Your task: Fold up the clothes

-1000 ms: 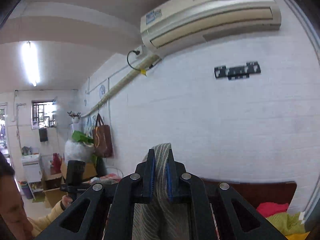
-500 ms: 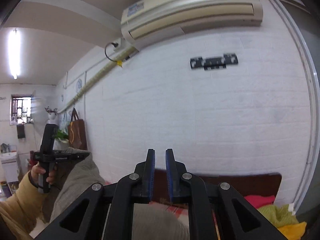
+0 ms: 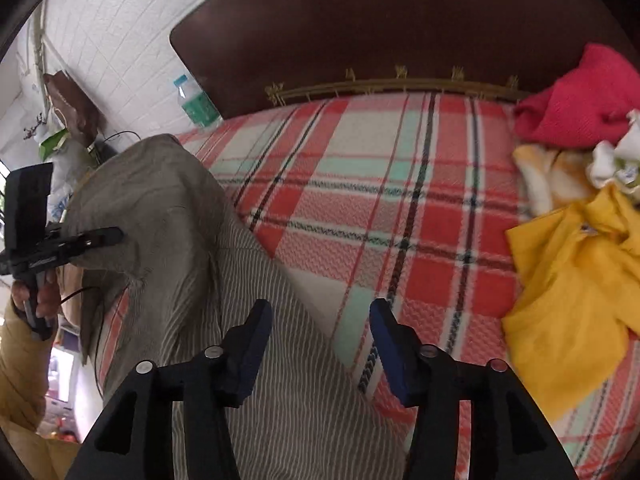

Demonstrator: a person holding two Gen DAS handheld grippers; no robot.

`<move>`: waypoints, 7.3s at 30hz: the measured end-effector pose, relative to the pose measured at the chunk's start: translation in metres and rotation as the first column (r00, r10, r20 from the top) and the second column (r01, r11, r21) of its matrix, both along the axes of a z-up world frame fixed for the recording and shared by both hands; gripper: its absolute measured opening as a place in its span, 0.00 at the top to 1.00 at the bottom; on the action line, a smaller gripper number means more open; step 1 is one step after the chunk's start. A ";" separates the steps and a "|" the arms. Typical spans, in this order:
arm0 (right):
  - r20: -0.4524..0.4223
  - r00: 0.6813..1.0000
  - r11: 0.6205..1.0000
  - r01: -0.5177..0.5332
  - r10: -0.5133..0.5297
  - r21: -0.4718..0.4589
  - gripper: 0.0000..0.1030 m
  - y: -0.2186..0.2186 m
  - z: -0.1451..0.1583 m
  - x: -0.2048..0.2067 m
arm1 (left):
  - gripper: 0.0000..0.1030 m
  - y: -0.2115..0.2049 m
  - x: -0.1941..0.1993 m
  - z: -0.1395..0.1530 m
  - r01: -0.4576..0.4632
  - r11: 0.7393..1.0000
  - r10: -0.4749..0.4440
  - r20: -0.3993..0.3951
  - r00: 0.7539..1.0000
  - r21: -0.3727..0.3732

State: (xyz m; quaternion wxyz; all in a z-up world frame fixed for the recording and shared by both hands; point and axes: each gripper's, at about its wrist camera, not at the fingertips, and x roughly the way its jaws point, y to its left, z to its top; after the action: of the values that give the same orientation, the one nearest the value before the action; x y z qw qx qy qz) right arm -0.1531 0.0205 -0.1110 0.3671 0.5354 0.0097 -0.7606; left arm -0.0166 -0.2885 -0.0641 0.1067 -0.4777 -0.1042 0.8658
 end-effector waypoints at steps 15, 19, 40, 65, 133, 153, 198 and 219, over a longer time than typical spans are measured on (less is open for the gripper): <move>-0.335 0.881 0.940 -0.338 0.333 0.046 0.96 -0.017 0.081 0.125 | 0.93 0.022 0.098 -0.022 0.168 0.985 -0.164 0.096 0.982 -0.033; -0.253 0.851 0.888 -0.436 0.460 0.146 0.90 -0.022 0.056 0.159 | 0.93 0.033 0.127 -0.039 0.216 0.976 -0.208 0.143 0.968 -0.040; -0.104 0.722 0.728 -0.683 0.684 0.052 0.72 -0.086 0.027 0.167 | 0.25 -0.013 0.146 0.022 0.021 0.990 -0.015 -0.043 0.999 0.138; 0.030 0.752 0.751 -0.659 0.659 0.039 0.78 -0.138 -0.016 0.121 | 0.48 0.000 0.139 -0.069 0.048 0.998 -0.055 0.231 0.971 0.038; -0.320 0.943 0.906 -0.211 0.090 -0.367 0.92 -0.001 0.128 -0.059 | 0.92 0.048 -0.007 0.046 0.126 0.978 -0.164 -0.239 0.957 -0.170; -0.176 0.933 0.930 -0.339 0.313 -0.144 0.93 -0.059 0.029 -0.058 | 0.18 0.021 -0.035 -0.021 0.140 0.986 -0.142 0.013 0.990 0.093; -0.209 0.978 1.000 0.023 -0.024 -0.009 0.25 0.098 0.002 0.091 | 0.53 0.023 0.011 -0.118 -0.126 0.973 0.156 0.148 0.977 -0.195; -0.048 0.966 0.963 0.249 -0.255 -0.104 0.25 0.174 -0.023 0.119 | 0.39 -0.021 0.045 -0.032 -0.371 0.910 0.348 -0.147 0.926 -0.186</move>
State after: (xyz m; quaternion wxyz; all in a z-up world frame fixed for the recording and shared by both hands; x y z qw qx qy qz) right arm -0.0344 0.1944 -0.1342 0.2925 0.4903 -0.0844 -0.8166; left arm 0.0285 -0.3099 -0.0961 -0.1001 -0.4104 -0.0922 0.9017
